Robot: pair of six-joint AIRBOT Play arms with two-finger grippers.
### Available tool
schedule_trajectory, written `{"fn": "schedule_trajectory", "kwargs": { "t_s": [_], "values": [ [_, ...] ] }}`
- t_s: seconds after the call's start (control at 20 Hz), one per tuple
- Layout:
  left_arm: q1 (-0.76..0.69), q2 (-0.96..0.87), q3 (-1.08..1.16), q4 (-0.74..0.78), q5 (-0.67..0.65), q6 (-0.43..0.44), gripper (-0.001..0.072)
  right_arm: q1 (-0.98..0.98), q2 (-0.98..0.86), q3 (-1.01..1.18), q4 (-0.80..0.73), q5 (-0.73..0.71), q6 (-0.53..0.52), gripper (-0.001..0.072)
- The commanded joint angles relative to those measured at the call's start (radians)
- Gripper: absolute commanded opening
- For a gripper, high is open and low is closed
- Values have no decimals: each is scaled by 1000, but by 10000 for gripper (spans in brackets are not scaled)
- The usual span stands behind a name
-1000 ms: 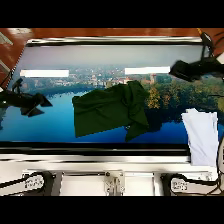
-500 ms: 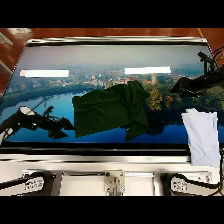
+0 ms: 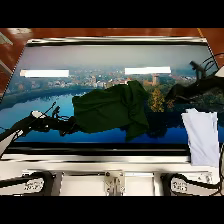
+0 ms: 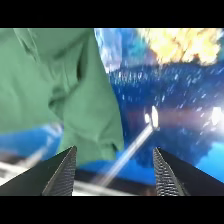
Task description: Fold the shirts.
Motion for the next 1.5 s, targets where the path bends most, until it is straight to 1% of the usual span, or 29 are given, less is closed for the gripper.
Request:
{"fn": "schedule_trajectory", "kwargs": {
  "t_s": [0.0,0.1,0.2,0.4,0.45,0.5,0.6,0.75,0.85,0.9,0.95,1.0,1.15,1.25,1.35,1.45],
  "values": [
    [-12,0,0,-45,30,32,37,103,0,-123,-101,-1,-54,673],
    [-12,11,0,-45,26,37,37,201,-14,-199,-163,-64,-67,674],
    [-11,27,0,-45,19,44,37,274,-53,-231,-198,-109,-66,674],
    [-10,46,3,-45,-10,58,37,369,-143,-232,-203,-175,-68,673],
    [-10,46,3,-45,-16,61,37,388,-158,-232,-214,-184,-69,673],
    [-10,46,2,-45,-23,85,37,408,-170,-232,-233,-186,-76,673],
    [-10,46,2,-45,-26,87,37,442,-181,-232,-253,-190,-108,673],
    [-10,46,2,-45,-27,84,37,473,-181,-232,-324,-224,-87,667],
    [-10,46,2,-46,-27,84,38,477,-181,-232,-366,-223,-60,498],
    [-10,46,2,-46,-26,84,37,477,-181,-232,-366,-220,-57,335],
    [-10,46,3,-45,-26,84,37,477,-181,-232,-369,-219,-49,125],
    [-10,46,4,-45,-24,88,37,477,-180,-232,-374,-220,-35,52],
    [-10,85,69,27,-28,87,35,476,-129,-213,-392,-229,-34,52],
    [7,161,184,94,-54,72,35,473,-41,-161,-441,-244,-34,52],
    [50,262,359,117,-91,73,35,462,78,-64,-509,-251,-30,52],
    [105,369,585,118,-95,99,36,435,211,68,-568,-287,13,52]
  ]
}}
